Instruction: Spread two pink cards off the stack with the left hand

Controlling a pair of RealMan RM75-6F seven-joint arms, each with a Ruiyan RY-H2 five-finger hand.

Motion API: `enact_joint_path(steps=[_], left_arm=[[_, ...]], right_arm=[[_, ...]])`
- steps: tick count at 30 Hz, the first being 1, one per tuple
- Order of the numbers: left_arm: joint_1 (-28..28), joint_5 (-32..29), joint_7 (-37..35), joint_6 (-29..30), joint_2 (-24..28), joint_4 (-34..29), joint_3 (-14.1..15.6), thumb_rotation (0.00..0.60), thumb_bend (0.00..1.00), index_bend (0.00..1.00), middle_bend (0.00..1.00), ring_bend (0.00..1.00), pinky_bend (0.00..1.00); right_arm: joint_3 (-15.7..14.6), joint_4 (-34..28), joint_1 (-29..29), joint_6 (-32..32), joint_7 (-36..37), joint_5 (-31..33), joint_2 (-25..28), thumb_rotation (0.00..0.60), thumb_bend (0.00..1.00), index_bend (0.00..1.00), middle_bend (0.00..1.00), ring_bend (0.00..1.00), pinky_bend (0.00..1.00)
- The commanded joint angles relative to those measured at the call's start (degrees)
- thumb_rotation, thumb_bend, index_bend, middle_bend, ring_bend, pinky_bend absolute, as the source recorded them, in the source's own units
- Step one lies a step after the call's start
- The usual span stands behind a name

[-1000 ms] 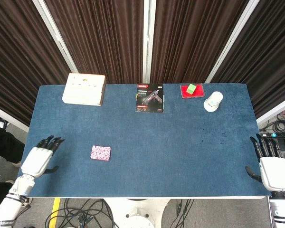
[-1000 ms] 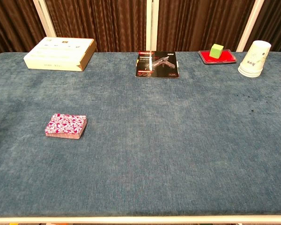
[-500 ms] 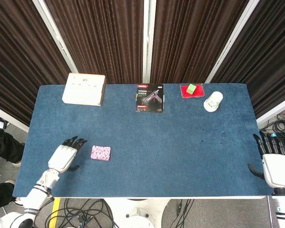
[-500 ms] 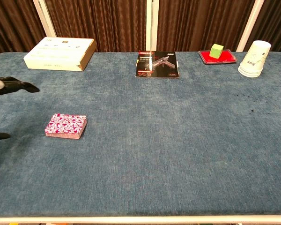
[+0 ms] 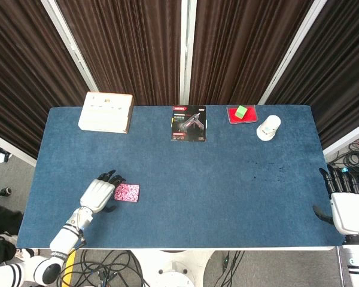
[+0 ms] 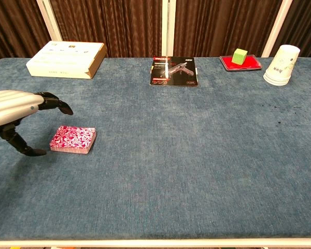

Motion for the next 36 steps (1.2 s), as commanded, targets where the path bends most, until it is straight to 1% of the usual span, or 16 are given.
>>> enact_joint_path(steps=[1,8,17,23,28,36], left_arm=[[-1.37,-1.91,2.12,-0.76,-1.38,0.54,-0.49,0.6,0.19,0.23,0.17,0.04,0.17],[-2.82,-6.71,5.51,-0.75,-3.12,2.19,-1.12,0.6,0.19,0.24,0.17,0.04,0.14],[-4.36,-9.98,6.93,-1.03,-4.29,3.0,-0.91,0.6,0.19,0.24,0.19,0.04,0.13],[-5.33,-12.47,7.81,-1.16,-4.85,2.54,-0.88,0.6,0.19,0.24,0.2,0.04,0.13],[-6.06,-14.47,9.11,-0.46,-5.29,2.11,-0.92,0.6,0.19,0.24,0.25,0.04,0.13],[-7.08,-18.59,12.61,1.1,-5.46,0.86,-0.68,0.6,0.19,0.26,0.25,0.04,0.13]], right_arm=[[0.18,-0.05,-0.09,0.23,0.32,0.24,0.15,0.6,0.13,0.0,0.0,0.0,0.0],[0.18,0.43,-0.36,0.4,1.2,0.64,0.31,0.6,0.13,0.0,0.0,0.0,0.0],[0.14,1.53,-0.01,-0.53,1.85,1.17,-0.29,0.6,0.13,0.0,0.0,0.0,0.0],[0.14,2.04,0.04,-0.67,2.17,1.31,-0.45,0.6,0.13,0.0,0.0,0.0,0.0],[0.2,2.3,-0.06,-0.5,2.59,1.41,-0.42,0.6,0.13,0.0,0.0,0.0,0.0],[0.19,2.64,0.05,-0.85,2.7,1.68,-0.58,0.6,0.13,0.0,0.0,0.0,0.0]])
